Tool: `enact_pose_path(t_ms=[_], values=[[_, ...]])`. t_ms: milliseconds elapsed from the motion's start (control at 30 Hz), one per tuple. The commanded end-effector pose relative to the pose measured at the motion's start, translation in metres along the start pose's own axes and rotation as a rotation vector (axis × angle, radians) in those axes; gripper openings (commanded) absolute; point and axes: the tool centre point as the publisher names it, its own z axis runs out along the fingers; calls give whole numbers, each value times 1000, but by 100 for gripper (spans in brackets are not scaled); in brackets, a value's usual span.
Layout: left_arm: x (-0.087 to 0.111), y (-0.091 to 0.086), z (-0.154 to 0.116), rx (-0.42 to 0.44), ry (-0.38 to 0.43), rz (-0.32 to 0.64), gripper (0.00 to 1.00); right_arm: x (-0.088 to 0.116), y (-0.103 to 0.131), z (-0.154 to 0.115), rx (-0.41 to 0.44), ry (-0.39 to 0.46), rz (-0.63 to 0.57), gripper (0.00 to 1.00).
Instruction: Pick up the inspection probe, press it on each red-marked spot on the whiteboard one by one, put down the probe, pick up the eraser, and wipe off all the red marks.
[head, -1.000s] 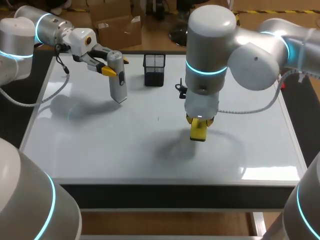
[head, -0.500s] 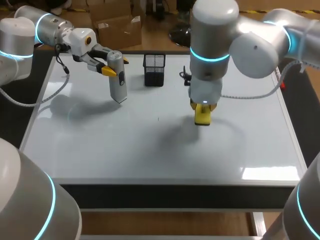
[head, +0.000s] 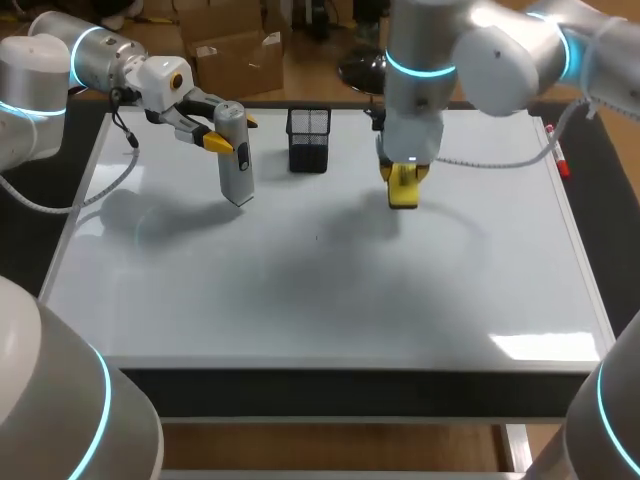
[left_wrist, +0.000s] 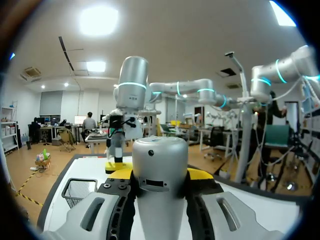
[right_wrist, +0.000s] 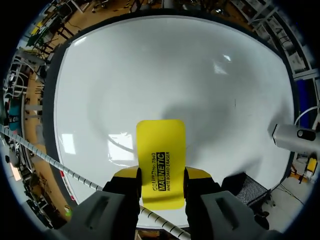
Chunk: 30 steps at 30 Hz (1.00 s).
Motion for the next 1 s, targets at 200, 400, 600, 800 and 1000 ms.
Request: enact_pose_path(t_ms=[200,400,600,800,1000], values=[[0,-2,0,-2,1,-1,0,-13,-47,17,-88,6,-9,0],[0,-2,0,-2,1,-1,0,-15,-65,23,-98,12,3,0],[0,-2,0,-2,1,-1,0,-14,-80,31,-99,17,17,0],[0,-2,0,-2,1,-1,0,-17,-88,36,-99,25,24,0],[0,-2,0,-2,1,-1,0,-20,-93,40,-92,18,33,0]])
